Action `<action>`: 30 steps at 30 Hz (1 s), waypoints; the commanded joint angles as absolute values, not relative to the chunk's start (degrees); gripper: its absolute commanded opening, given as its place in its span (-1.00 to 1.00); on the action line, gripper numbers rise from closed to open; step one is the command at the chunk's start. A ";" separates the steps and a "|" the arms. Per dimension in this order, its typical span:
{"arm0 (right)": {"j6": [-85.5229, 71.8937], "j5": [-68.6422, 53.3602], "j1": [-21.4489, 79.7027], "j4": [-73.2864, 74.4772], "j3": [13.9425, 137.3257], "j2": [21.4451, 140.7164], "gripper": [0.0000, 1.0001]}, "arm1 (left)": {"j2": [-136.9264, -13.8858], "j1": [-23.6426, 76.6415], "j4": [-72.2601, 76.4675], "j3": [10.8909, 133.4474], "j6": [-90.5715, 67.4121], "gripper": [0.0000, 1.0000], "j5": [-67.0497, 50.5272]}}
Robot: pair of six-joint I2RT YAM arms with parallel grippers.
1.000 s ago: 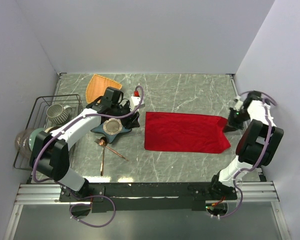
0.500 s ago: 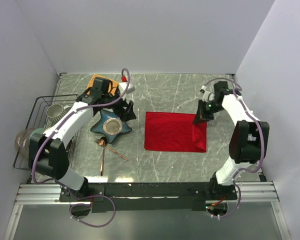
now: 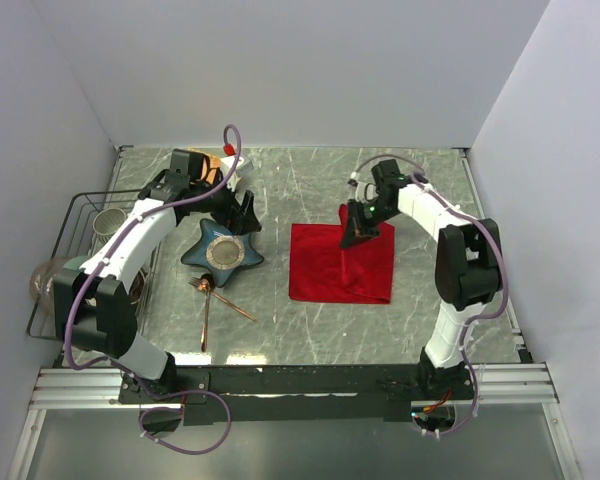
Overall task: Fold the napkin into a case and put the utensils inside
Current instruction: Fold the rectangle-folded napkin at the center of the board.
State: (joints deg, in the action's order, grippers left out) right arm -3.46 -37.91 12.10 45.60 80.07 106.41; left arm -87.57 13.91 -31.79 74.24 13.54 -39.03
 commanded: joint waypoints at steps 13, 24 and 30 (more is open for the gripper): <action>-15.47 -45.96 20.04 36.92 84.73 114.87 -1.00 | -84.64 12.48 -34.53 74.53 12.39 0.99 -38.32; -20.03 -50.53 22.15 34.02 85.87 118.30 -1.00 | -84.55 11.87 -36.30 74.44 12.66 0.99 -37.27; -22.23 -51.41 22.85 31.91 85.26 119.18 -1.00 | -84.37 11.78 -36.91 74.53 12.39 0.99 -37.27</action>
